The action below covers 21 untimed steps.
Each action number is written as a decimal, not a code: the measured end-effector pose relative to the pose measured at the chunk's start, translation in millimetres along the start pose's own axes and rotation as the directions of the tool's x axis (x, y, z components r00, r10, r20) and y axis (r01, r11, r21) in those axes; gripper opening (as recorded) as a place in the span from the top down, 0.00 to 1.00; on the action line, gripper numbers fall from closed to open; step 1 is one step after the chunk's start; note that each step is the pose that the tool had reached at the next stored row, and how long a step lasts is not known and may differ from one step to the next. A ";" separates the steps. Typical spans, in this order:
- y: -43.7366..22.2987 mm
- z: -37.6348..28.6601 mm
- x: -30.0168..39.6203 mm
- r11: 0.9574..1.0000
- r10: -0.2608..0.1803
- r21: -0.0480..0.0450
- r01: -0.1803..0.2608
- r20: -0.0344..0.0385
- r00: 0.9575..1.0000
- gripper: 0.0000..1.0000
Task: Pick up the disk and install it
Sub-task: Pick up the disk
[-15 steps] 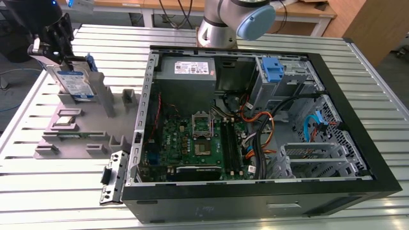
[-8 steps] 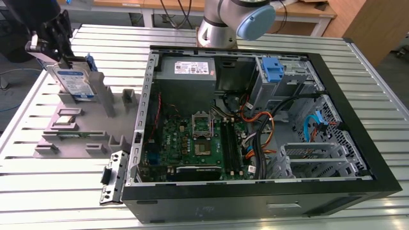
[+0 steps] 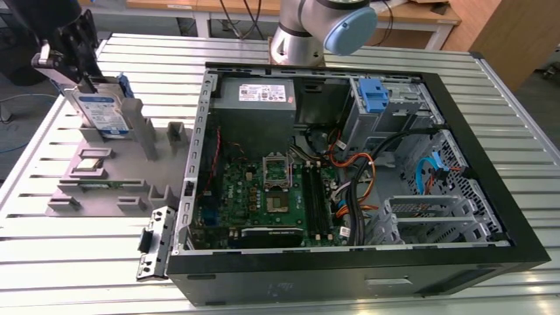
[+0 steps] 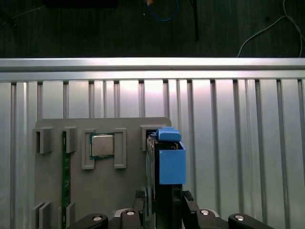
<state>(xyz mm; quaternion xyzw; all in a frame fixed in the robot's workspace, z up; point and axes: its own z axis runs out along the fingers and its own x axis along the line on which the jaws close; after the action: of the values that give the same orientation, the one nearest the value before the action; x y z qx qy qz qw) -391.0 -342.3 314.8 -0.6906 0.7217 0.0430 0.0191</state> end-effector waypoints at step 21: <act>-0.5 13.8 1.2 1.000 0.000 0.000 0.000 0.000 1.000 0.57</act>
<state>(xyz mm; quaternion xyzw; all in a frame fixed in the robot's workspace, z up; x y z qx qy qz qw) -391.1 -342.4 300.9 -0.6906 0.7217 0.0431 0.0189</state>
